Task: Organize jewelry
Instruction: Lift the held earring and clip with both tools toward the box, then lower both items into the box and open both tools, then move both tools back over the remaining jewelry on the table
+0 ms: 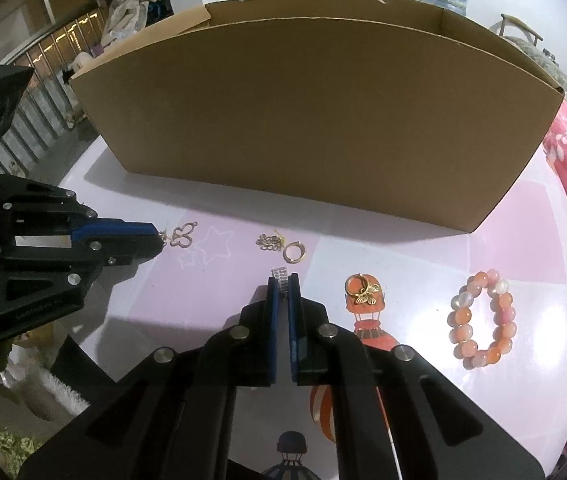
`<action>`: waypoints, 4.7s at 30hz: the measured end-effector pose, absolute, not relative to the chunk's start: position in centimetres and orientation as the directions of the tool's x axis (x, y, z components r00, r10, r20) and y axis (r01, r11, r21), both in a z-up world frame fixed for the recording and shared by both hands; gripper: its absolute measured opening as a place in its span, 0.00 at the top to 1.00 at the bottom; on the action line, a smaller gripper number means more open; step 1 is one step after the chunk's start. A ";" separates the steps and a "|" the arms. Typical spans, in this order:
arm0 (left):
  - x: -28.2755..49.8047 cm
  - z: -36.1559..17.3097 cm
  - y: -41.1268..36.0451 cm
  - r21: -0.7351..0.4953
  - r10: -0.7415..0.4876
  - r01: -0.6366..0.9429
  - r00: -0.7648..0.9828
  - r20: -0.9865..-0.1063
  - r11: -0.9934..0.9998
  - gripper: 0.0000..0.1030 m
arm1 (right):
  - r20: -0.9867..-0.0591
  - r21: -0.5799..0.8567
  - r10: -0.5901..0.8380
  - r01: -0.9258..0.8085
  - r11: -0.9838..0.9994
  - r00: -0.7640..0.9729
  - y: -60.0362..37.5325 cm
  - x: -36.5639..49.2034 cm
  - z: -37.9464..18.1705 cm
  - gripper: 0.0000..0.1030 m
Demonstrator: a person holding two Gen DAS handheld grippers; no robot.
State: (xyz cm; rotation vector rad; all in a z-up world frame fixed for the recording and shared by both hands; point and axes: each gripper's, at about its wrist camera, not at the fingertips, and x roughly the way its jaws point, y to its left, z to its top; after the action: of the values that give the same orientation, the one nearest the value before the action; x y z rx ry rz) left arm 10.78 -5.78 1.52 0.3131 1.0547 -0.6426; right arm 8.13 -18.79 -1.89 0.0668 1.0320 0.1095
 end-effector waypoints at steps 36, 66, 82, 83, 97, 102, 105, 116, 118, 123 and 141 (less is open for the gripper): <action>9.6 3.7 -4.1 -0.186 -0.480 0.608 0.364 -0.798 0.771 1.00 | -0.839 0.125 0.122 -0.031 0.992 0.530 -19.4 7.4 -1.3 0.82; 9.4 13.8 -4.3 -0.166 -0.634 0.700 0.487 -0.600 0.695 1.00 | -0.609 0.092 0.134 -0.098 0.991 0.782 -20.5 6.4 9.5 0.95; 23.1 9.4 -10.0 -0.169 -0.455 0.546 0.444 -0.772 0.820 0.98 | -0.715 0.145 0.078 0.039 0.989 0.694 -23.9 19.8 5.8 0.94; 23.3 9.2 -10.0 -0.174 -0.450 0.537 0.440 -0.777 0.825 0.96 | -0.716 0.145 0.075 0.043 0.988 0.694 -24.0 19.9 5.7 0.93; 23.0 9.5 -9.4 -0.133 -0.390 0.477 0.494 -0.777 0.869 0.56 | -0.660 0.180 0.075 0.060 0.982 0.748 -24.5 18.3 6.9 0.44; 22.1 10.4 -9.0 -0.129 -0.391 0.471 0.516 -0.762 0.873 0.49 | -0.642 0.191 0.074 0.066 0.979 0.763 -24.7 17.3 7.8 0.36; 21.4 11.2 -8.6 -0.117 -0.387 0.468 0.537 -0.750 0.876 0.45 | -0.632 0.197 0.076 0.065 0.978 0.771 -24.5 16.7 8.3 0.34; 17.2 13.6 -5.6 -0.135 -0.423 0.473 0.580 -0.696 0.871 0.32 | -0.595 0.201 0.081 0.051 0.978 0.800 -23.7 13.5 10.7 0.32; 15.8 14.1 -4.7 -0.133 -0.426 0.472 0.594 -0.682 0.871 0.31 | -0.588 0.194 0.082 0.042 0.980 0.805 -23.7 12.5 11.3 0.32; 12.6 14.7 -2.4 -0.117 -0.424 0.472 0.619 -0.661 0.874 0.28 | -0.582 0.217 0.105 0.029 0.976 0.806 -24.3 9.7 11.5 0.32; 6.5 7.2 -1.3 -0.166 -0.473 0.546 0.489 -0.733 0.821 0.27 | -0.710 0.305 0.219 0.011 0.952 0.669 -23.0 3.3 4.9 0.32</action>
State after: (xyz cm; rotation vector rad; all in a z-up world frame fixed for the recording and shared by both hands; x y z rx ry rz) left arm 6.49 -1.29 7.20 0.0928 0.8601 -0.6202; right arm 3.34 -22.98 4.87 0.2962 0.8327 0.1190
